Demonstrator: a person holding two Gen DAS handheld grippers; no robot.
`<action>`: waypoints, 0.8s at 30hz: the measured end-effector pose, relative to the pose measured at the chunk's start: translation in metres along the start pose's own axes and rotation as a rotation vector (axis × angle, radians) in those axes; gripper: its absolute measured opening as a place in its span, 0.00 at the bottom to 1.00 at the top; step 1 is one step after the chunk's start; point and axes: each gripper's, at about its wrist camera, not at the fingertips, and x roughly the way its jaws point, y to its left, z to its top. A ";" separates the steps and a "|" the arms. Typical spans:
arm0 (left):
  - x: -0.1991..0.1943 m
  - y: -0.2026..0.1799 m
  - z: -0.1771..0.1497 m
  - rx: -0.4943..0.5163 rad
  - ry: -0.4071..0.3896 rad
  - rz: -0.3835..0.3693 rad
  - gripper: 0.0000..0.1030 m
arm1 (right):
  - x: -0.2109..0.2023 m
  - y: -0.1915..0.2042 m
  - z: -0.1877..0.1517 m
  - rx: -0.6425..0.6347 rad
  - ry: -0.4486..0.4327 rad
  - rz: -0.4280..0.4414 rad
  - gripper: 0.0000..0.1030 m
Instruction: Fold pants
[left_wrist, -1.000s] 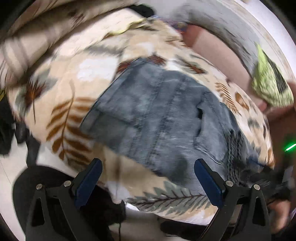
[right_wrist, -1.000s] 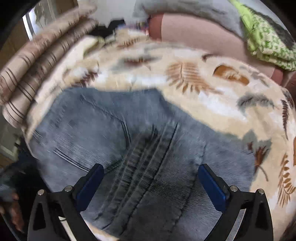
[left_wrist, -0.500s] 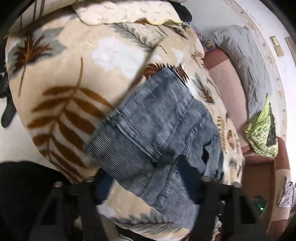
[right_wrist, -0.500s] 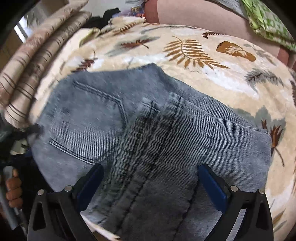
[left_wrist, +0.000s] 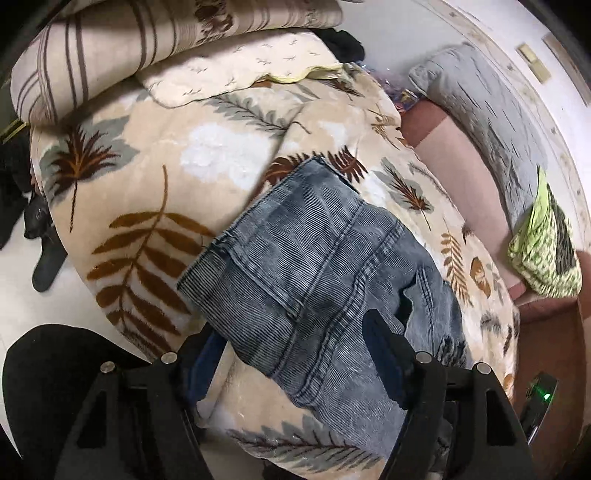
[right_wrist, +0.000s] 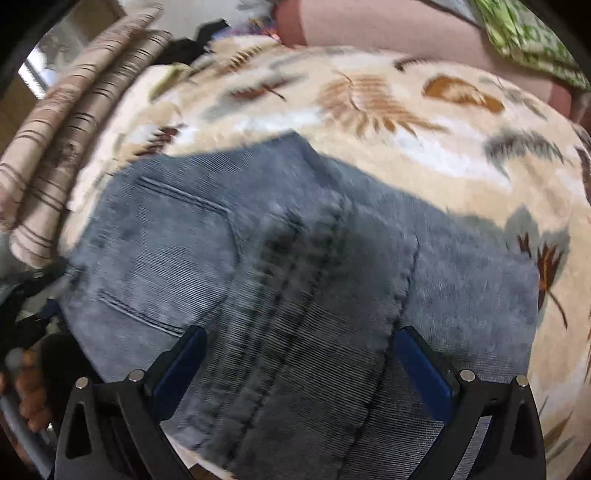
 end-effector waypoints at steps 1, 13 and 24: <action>0.003 -0.004 0.002 0.020 -0.004 0.016 0.72 | -0.002 0.003 0.000 -0.003 -0.006 0.008 1.00; 0.018 -0.013 -0.001 0.079 0.021 0.063 0.72 | -0.013 0.029 0.004 -0.073 -0.038 -0.008 1.00; 0.027 -0.014 0.001 0.087 0.027 0.072 0.74 | 0.005 0.019 -0.001 -0.053 0.024 -0.035 1.00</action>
